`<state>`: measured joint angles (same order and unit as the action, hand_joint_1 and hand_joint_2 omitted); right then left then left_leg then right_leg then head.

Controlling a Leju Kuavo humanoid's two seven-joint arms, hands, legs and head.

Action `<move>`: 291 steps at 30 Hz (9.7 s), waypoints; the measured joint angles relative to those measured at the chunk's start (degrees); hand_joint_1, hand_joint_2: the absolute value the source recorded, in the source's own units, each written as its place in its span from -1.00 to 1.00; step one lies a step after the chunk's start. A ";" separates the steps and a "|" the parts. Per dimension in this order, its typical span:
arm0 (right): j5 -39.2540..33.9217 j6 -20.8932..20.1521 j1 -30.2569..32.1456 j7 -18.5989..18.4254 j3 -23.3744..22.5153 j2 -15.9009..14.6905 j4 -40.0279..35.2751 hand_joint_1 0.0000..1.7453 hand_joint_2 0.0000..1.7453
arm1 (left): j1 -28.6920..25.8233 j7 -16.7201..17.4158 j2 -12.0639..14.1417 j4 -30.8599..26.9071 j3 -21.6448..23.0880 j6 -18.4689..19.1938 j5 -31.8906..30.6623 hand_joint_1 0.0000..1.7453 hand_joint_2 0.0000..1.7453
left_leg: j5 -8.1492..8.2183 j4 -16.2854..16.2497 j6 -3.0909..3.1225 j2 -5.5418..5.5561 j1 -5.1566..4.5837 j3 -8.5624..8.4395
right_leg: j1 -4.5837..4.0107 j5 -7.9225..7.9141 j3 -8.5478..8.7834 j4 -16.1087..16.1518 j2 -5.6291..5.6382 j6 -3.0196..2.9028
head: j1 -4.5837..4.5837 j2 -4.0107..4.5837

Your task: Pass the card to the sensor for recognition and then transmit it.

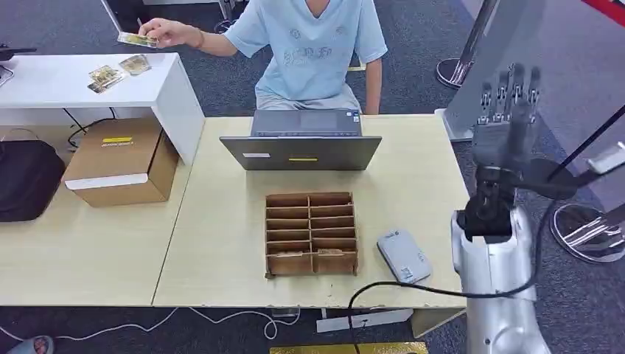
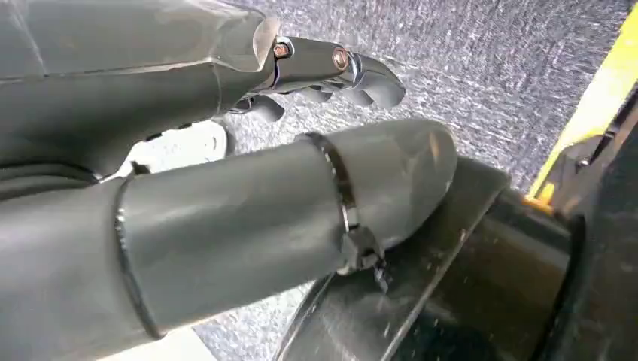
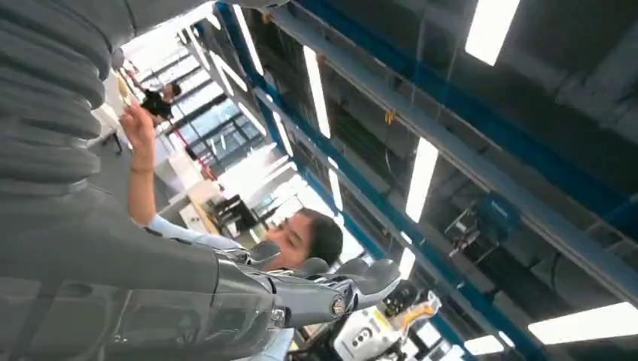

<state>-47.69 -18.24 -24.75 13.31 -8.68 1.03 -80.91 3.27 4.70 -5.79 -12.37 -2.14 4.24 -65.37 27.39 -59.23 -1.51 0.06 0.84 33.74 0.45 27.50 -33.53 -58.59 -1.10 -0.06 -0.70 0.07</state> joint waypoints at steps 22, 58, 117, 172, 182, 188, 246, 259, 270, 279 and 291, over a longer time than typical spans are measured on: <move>69.02 38.46 33.63 12.39 11.61 4.28 -20.83 -1.00 1.00 | -1.34 3.54 -0.83 0.02 -6.93 -1.20 1.95 -1.00 -1.00 | 0.17 0.05 -0.05 -0.20 -0.01 -0.08 | 0.01 0.15 0.04 -0.03 0.15 -0.11 | 0.00 0.00; 137.79 34.30 24.85 -33.72 36.31 0.26 -1.87 -1.00 1.00 | 7.53 4.33 -2.80 -2.91 -8.65 0.72 0.66 -1.00 -1.00 | -0.10 0.04 -0.18 -0.26 0.02 -0.10 | 0.02 -0.06 0.01 -0.06 0.28 -0.19 | 0.00 0.00; 137.77 32.51 26.03 -31.19 35.41 2.75 0.80 -1.00 1.00 | 7.12 4.15 -6.84 -3.37 -18.77 -5.84 16.48 -1.00 -1.00 | -0.10 0.04 -0.18 -0.26 0.02 -0.08 | 0.02 -0.06 -0.02 -0.05 0.29 -0.19 | -0.02 0.00; 137.75 34.00 22.73 -29.42 32.18 5.79 5.98 -0.70 1.00 | 6.09 -4.04 -11.60 -3.37 -32.89 -11.10 44.13 -1.00 -1.00 | -0.10 0.04 -0.18 -0.26 0.02 -0.08 | 0.03 -0.06 -0.02 -0.05 0.28 -0.19 | 0.00 0.00; 137.77 34.37 22.74 -28.98 31.65 5.79 6.02 -0.68 1.00 | 6.05 -4.90 -12.33 -3.34 -34.62 -11.43 47.69 -1.00 -1.00 | -0.10 0.04 -0.18 -0.26 0.02 -0.08 | 0.02 -0.06 -0.02 -0.05 0.28 -0.19 | -0.02 0.00; 137.77 34.74 22.75 -29.09 31.63 5.79 6.33 -0.64 1.00 | 6.05 -5.01 -12.50 -3.34 -35.41 -11.45 49.62 -1.00 -1.00 | -0.10 0.04 -0.18 -0.26 0.02 -0.08 | 0.02 -0.06 -0.02 -0.05 0.28 -0.19 | 0.00 0.00; 137.42 35.40 22.09 -28.20 31.37 6.86 7.53 -0.32 1.00 | 5.72 -5.97 -12.81 -3.32 -35.95 -11.82 56.48 -1.00 -1.00 | -0.10 0.04 -0.18 -0.25 0.02 -0.08 | 0.03 -0.06 -0.02 -0.05 0.28 -0.19 | 0.00 0.00; 137.33 35.35 22.19 -28.22 31.37 6.86 7.38 -0.32 1.00 | 5.72 -5.84 -12.81 -3.32 -35.17 -11.80 56.22 -1.00 -1.00 | -0.10 0.03 -0.18 -0.26 0.02 -0.08 | 0.03 -0.06 -0.02 -0.05 0.28 -0.19 | -0.02 0.00; 137.35 35.33 22.50 -28.37 31.10 6.86 7.27 -0.32 1.00 | 5.72 -5.79 -12.79 -3.32 -34.64 -11.80 56.72 -1.00 -1.00 | -0.10 0.03 -0.18 -0.26 0.02 -0.08 | 0.03 -0.06 -0.02 -0.04 0.28 -0.19 | 0.00 0.00; 137.50 35.33 22.89 -28.39 30.95 6.86 6.81 -0.32 1.00 | 5.72 -5.79 -12.81 -3.32 -34.25 -11.80 57.48 -1.00 -1.00 | -0.10 0.03 -0.18 -0.26 0.02 -0.08 | 0.03 -0.06 -0.02 -0.05 0.28 -0.19 | 0.00 0.00; 137.75 35.29 22.86 -27.69 30.86 6.86 6.81 -0.42 1.00 | 5.52 -5.97 -12.81 -3.32 -34.23 -11.89 60.19 -1.00 -1.00 | -0.10 0.03 -0.18 -0.26 0.02 -0.08 | 0.03 -0.06 -0.01 -0.05 0.28 -0.19 | 0.00 0.00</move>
<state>90.05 17.05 -1.89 -14.38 22.18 7.89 -74.09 8.79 -1.27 -18.60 -15.69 -36.37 -7.65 -5.18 27.29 -59.20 -1.69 -0.19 0.87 33.67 0.47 27.44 -33.54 -58.63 -0.82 -0.25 -0.70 0.07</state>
